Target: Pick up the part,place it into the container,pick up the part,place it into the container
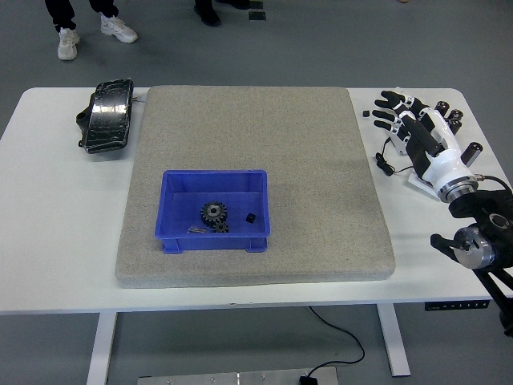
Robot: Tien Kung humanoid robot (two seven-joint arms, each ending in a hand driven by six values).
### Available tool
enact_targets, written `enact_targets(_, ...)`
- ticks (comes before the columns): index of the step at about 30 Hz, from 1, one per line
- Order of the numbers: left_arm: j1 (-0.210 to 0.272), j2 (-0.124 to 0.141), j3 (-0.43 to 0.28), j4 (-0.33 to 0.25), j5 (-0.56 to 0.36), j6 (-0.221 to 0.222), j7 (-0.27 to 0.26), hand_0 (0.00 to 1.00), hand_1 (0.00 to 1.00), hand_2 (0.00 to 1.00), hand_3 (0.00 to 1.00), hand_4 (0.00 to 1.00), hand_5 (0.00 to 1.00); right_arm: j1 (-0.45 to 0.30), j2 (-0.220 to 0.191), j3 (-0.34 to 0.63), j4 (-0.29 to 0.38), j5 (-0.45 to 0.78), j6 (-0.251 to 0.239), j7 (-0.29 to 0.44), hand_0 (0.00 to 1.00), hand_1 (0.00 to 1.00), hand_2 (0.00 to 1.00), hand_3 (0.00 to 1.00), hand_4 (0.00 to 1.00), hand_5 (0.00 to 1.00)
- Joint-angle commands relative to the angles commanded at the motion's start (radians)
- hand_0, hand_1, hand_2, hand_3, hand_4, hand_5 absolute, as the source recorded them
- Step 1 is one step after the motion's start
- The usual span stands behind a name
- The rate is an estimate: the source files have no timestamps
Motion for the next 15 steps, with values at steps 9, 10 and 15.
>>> enact_targets(9,0.0,-0.001,0.001,0.0,0.001,0.0,0.0,0.688,0.676,0.631,0.601,0.655,0.395,0.0,-0.001,0.006,0.0,-0.006,-0.001,-0.007,0.74,0.702,0.707,0.679,0.83,0.511)
enact_targets(10,0.0,-0.001,0.001,0.0,0.001,0.0,0.0,0.688,0.676,0.631,0.601,0.655,0.395,0.0,-0.001,0.007,0.0,-0.006,0.0,-0.007,0.74,0.702,0.707,0.679,0.83,0.511)
enact_targets(15,0.001,-0.001,0.0,0.0,0.002,0.0,0.0,0.688,0.676,0.63,0.6,0.654,0.395,-0.001,-0.001,0.01,-0.001,-0.005,0.002,-0.005,0.74,0.702,0.707,0.679,0.826,0.503)
